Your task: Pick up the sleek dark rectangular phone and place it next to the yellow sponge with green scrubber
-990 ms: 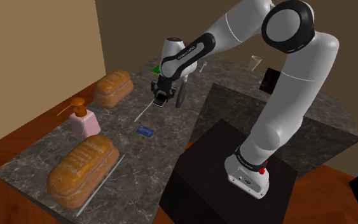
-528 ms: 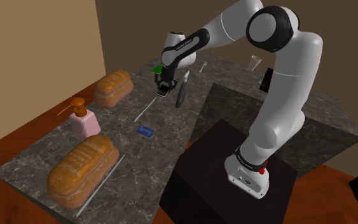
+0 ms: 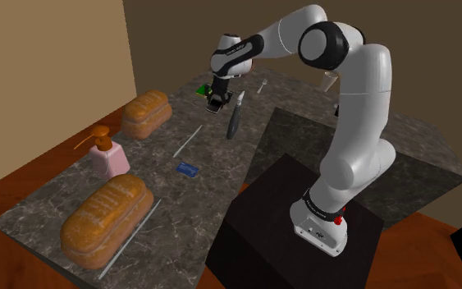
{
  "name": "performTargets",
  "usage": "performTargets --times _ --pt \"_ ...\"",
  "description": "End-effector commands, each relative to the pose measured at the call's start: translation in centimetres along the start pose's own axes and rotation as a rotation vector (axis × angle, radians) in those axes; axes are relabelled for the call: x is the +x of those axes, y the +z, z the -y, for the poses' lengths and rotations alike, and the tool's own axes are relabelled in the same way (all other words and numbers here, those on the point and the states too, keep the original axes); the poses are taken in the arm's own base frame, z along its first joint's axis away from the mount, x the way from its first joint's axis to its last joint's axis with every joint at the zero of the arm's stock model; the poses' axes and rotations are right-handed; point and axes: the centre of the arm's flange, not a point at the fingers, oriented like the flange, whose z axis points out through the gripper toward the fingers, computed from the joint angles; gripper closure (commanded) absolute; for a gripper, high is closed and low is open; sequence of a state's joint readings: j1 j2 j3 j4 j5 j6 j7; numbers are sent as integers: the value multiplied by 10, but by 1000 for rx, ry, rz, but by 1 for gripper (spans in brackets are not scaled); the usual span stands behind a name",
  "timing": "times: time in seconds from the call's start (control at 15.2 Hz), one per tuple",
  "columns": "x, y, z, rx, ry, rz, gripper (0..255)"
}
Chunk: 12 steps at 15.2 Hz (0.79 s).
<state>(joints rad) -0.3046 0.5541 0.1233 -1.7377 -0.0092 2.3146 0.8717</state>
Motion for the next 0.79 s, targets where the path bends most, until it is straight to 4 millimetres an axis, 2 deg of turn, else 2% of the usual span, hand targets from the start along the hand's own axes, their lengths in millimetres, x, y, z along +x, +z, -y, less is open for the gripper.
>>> performTargets --times 0.0,0.53,0.59,0.73 --pt "27 -3 5 0 -1 0 255" --pt "131 -5 18 0 -1 0 255" --pt "153 -5 21 0 -1 0 255" --pt "153 5 21 0 -1 0 255"
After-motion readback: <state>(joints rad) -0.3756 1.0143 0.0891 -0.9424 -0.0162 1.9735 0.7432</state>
